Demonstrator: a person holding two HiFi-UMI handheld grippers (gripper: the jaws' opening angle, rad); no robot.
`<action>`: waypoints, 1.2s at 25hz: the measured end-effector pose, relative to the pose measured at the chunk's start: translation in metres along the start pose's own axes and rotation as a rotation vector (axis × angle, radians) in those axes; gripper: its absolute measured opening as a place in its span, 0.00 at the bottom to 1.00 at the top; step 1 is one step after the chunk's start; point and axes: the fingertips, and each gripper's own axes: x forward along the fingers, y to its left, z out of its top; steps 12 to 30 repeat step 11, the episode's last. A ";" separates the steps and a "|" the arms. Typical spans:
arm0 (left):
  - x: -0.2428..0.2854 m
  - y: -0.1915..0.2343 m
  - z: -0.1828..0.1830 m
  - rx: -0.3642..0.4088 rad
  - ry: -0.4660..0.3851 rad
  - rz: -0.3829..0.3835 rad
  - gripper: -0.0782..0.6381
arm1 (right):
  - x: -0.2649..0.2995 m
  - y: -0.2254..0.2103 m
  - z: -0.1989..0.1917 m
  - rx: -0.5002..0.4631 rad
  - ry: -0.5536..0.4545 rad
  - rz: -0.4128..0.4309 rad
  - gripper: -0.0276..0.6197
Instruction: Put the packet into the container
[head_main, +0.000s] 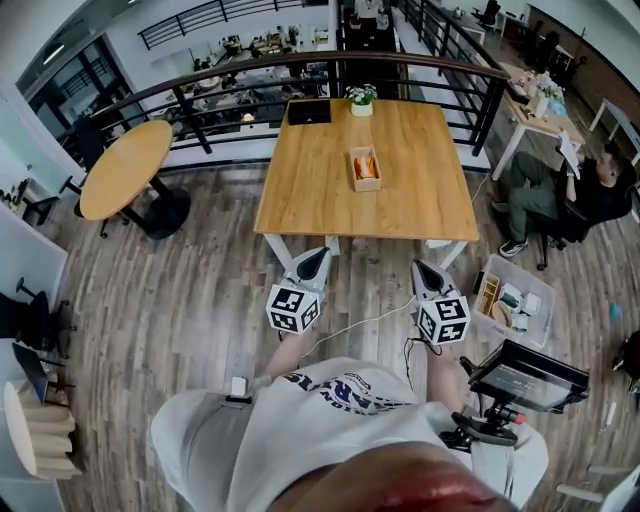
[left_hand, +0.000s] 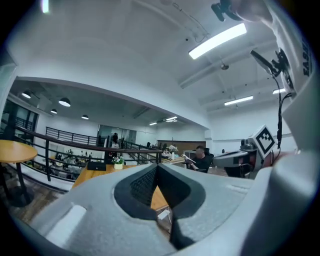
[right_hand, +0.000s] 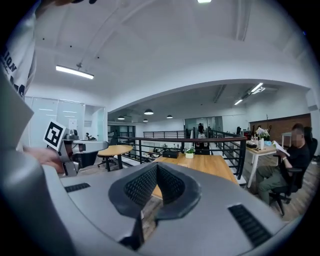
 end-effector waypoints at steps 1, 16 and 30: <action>-0.004 0.001 -0.005 -0.012 0.013 0.000 0.11 | 0.001 0.005 -0.001 0.004 0.006 0.004 0.05; -0.015 0.008 -0.019 -0.037 0.013 -0.055 0.11 | 0.005 0.030 -0.013 -0.020 0.052 -0.004 0.05; -0.015 0.008 -0.019 -0.037 0.013 -0.055 0.11 | 0.005 0.030 -0.013 -0.020 0.052 -0.004 0.05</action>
